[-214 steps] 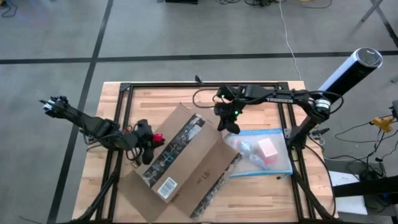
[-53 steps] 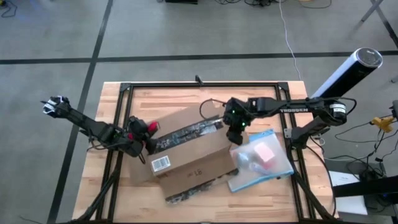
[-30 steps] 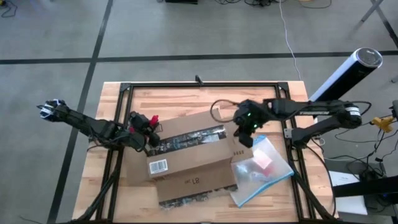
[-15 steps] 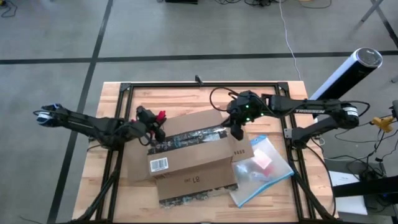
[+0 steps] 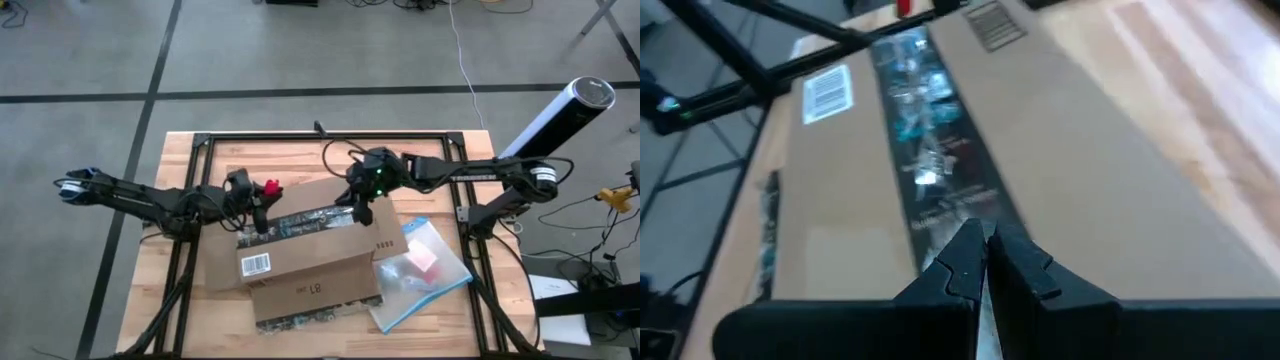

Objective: Unpack boxes
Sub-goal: Break down the box using the red cutter

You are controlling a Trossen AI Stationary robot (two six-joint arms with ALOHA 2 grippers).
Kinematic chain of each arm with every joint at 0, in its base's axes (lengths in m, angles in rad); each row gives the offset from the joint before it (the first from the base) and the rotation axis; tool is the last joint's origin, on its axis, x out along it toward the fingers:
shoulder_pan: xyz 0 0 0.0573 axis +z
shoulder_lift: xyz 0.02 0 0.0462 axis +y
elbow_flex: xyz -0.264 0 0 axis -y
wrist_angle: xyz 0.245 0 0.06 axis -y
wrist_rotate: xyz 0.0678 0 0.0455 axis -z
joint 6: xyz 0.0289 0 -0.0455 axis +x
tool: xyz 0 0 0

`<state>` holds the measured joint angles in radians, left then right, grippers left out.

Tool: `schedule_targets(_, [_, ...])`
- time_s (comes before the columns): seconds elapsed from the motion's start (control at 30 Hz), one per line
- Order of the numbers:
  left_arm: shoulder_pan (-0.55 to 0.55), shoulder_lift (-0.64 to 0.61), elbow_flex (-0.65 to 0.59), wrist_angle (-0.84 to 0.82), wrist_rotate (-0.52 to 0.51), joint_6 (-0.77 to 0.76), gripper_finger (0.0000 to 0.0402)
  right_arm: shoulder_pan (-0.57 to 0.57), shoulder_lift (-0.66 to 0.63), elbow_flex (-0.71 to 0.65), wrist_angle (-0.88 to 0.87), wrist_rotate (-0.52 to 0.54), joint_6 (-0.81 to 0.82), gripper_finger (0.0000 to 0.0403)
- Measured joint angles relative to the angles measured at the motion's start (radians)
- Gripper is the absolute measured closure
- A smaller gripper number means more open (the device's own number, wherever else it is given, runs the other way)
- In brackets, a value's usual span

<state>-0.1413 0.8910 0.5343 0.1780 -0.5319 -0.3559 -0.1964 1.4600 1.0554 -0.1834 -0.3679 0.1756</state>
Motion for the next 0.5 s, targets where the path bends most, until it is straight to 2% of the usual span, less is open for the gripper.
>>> schedule_targets(0.23, [0.0, 0.121, 0.0, 0.113, 0.073, 0.0, 0.0372, 0.015, 0.074, 0.0, 0.022, -0.03, -0.003, 0.0403])
schedule_targets(0.5, [-0.001, 0.233, 0.0, 0.192, 0.091, 0.003, 0.0372, 0.013, 0.085, -0.013, 0.012, -0.062, -0.012, 0.0403])
